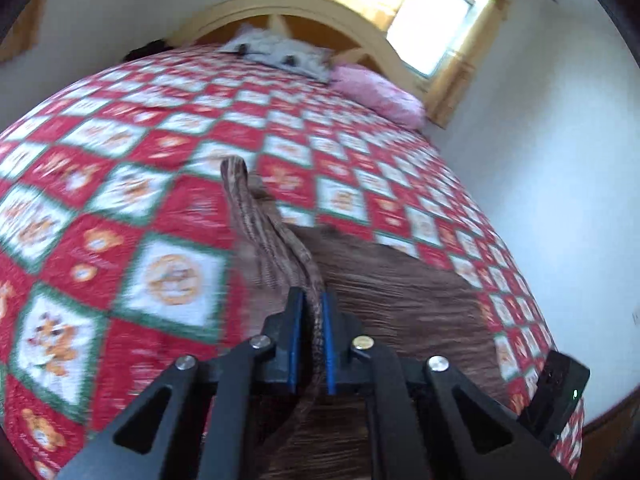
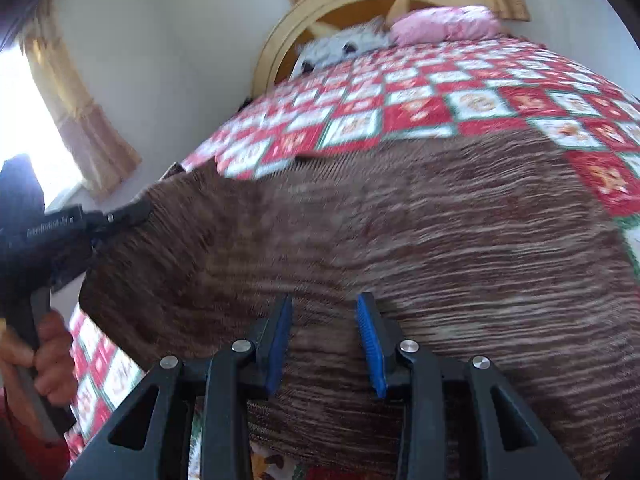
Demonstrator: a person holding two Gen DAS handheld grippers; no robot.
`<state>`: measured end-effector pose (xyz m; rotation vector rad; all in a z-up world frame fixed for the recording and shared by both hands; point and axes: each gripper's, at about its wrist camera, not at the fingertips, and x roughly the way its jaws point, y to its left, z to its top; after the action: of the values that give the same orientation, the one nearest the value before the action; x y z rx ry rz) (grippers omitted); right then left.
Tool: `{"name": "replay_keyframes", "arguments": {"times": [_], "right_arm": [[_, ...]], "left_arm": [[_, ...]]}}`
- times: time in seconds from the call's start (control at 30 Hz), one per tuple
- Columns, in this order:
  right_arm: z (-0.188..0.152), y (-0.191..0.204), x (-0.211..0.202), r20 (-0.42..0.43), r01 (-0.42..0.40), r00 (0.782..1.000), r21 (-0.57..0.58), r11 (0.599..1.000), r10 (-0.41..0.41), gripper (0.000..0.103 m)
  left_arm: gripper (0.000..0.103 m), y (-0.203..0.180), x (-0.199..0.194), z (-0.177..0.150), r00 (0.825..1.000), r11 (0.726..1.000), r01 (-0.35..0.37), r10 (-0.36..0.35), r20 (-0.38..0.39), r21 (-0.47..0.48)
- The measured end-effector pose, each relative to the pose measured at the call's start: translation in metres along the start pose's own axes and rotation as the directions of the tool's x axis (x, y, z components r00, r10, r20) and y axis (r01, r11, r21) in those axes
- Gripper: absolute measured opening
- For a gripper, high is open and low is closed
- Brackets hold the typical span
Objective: Fold small clothes
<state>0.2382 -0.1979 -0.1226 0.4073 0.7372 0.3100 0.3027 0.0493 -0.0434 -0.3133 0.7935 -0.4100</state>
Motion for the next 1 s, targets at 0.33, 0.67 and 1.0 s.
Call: {"name": "replay_keyframes", "arguments": {"times": [0.33,0.67,1.0], "right_arm": [[0.003,-0.034,-0.010,0.072,-0.152,0.988,0.193,0.969,0.140,0.056],[0.004,-0.032,-0.003,0.034,-0.120,0.993,0.174,0.977,0.115,0.056],[0.003,-0.032,-0.002,0.022,-0.100,0.995,0.162,0.982,0.098,0.057]], "left_arm": [[0.006,-0.065,0.049,-0.046,0.990,0.983,0.060,-0.037,-0.134,0.172],[0.057,-0.017,-0.028,-0.073,0.998,0.957,-0.042,0.056,-0.039,0.286],[0.076,-0.040,-0.003,-0.108,0.978,0.846,-0.187,0.207,0.014,0.499]]}}
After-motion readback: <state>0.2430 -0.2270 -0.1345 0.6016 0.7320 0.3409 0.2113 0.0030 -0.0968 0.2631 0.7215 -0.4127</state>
